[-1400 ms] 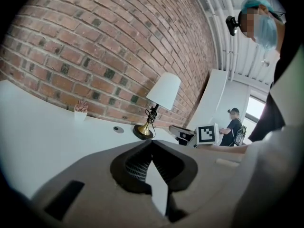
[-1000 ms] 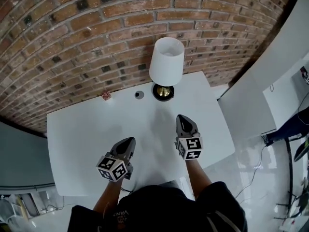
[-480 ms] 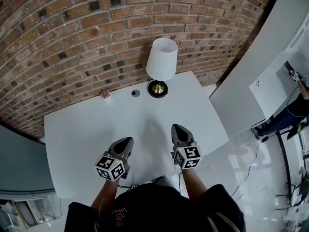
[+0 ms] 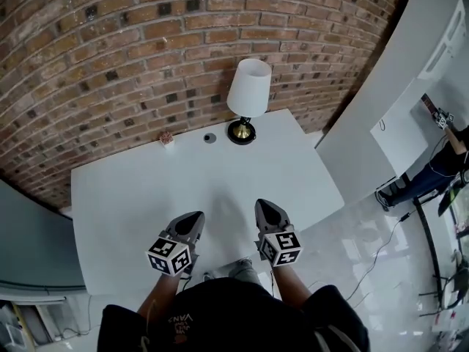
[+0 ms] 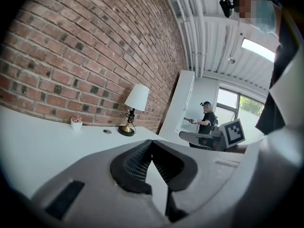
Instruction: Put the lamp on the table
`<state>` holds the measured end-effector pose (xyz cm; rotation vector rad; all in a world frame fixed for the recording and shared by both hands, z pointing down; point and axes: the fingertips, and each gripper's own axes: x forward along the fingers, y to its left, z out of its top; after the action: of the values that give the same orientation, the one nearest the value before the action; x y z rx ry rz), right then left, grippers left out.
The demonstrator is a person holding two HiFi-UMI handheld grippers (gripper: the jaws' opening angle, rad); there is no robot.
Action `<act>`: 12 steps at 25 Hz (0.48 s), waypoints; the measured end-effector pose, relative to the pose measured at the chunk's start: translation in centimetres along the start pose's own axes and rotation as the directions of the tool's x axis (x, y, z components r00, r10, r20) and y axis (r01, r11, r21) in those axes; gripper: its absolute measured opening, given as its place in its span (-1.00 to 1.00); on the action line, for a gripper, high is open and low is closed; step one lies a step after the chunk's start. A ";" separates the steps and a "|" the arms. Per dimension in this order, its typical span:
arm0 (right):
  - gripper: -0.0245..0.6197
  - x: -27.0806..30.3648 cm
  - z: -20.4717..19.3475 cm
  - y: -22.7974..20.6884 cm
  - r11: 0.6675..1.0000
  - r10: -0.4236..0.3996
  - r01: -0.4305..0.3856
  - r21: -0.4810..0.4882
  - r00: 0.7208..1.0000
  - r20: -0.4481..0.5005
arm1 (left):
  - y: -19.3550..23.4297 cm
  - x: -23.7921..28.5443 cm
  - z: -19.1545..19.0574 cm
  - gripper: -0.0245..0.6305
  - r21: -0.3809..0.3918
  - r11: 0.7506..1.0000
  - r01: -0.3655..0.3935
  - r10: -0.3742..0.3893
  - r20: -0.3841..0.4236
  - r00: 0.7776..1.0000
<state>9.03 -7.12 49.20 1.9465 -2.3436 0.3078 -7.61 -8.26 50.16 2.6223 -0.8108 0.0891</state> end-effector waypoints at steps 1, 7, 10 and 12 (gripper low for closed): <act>-0.92 -0.5 -0.2 0.5 1.000 0.000 0.000 0.001 1.000 -0.002 | -0.2 -0.5 -0.2 -0.92 0.002 1.000 0.001 -0.001 -0.002 1.000; -0.92 -2.7 -1.7 2.6 1.000 -0.011 0.011 0.005 1.000 -0.017 | -0.7 -2.9 -1.6 -0.92 -0.001 1.000 0.006 -0.006 -0.002 1.000; -0.92 -3.7 -2.2 3.3 1.000 -0.017 0.017 0.005 1.000 -0.025 | -1.1 -3.8 -2.1 -0.92 -0.003 1.000 0.009 -0.009 -0.001 1.000; -0.92 -4.3 -2.5 3.7 1.000 -0.024 0.024 0.002 0.999 -0.032 | -1.3 -4.2 -2.2 -0.92 -0.003 1.000 0.013 -0.013 0.002 1.000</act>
<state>6.06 -1.88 50.43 1.9542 -2.2996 0.3379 -10.20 -4.17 51.04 2.6248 -0.7938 0.0818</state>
